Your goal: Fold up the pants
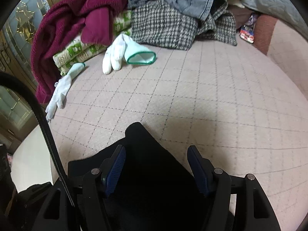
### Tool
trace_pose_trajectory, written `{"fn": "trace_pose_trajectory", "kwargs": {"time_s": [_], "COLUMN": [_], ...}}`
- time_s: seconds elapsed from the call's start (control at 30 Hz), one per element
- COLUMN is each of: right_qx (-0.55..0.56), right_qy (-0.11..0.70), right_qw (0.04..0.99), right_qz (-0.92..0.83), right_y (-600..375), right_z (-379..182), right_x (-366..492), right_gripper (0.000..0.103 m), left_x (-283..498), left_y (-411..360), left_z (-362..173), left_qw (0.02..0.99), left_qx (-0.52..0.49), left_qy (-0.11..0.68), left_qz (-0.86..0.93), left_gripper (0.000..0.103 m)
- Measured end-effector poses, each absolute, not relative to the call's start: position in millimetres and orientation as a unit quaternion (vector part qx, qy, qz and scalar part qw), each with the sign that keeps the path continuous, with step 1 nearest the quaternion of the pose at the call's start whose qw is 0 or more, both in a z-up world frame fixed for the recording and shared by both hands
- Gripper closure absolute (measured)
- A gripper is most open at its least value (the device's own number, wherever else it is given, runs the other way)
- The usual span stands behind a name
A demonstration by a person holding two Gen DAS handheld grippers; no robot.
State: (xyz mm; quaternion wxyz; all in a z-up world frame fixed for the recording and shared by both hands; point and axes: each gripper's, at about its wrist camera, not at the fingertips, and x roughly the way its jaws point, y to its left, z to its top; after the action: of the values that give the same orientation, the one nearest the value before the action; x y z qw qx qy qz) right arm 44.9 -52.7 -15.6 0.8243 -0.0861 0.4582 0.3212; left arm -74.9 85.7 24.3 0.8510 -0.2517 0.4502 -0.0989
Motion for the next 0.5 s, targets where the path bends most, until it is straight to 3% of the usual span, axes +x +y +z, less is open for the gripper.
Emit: {"fn": "trace_pose_trajectory", "kwargs": {"time_s": [0.23,0.3,0.4,0.47,0.5], "right_qx": [-0.068,-0.074,-0.085,-0.092,-0.092], "right_qy": [0.459,0.456,0.438,0.425,0.419], "right_qw": [0.827,0.828,0.836,0.841,0.845], "right_qz": [0.317,0.317,0.321,0.321,0.32], "right_y": [-50.2,-50.1,-49.0,-50.1,-51.9], "right_z": [-20.4,-19.9,-13.0,-7.6,-4.0], "right_x": [45.3,43.0,34.6,28.2,24.6], "right_gripper": [0.041,0.059,0.076,0.08,0.082], "left_x": [-72.9,-71.3,-70.3,-71.4,-70.9], "left_y": [85.1,85.0,85.4,86.2,86.5], "left_z": [24.1,24.0,24.5,25.8,25.8], "left_qw": [0.855,0.855,0.856,0.862,0.863], "left_qx": [-0.244,-0.242,-0.242,-0.233,-0.229], "left_qy": [0.447,0.448,0.447,0.443,0.443], "left_qz": [-0.096,-0.097,-0.097,-0.086,-0.082], "left_gripper": [0.024,0.024,0.026,0.045,0.064]}}
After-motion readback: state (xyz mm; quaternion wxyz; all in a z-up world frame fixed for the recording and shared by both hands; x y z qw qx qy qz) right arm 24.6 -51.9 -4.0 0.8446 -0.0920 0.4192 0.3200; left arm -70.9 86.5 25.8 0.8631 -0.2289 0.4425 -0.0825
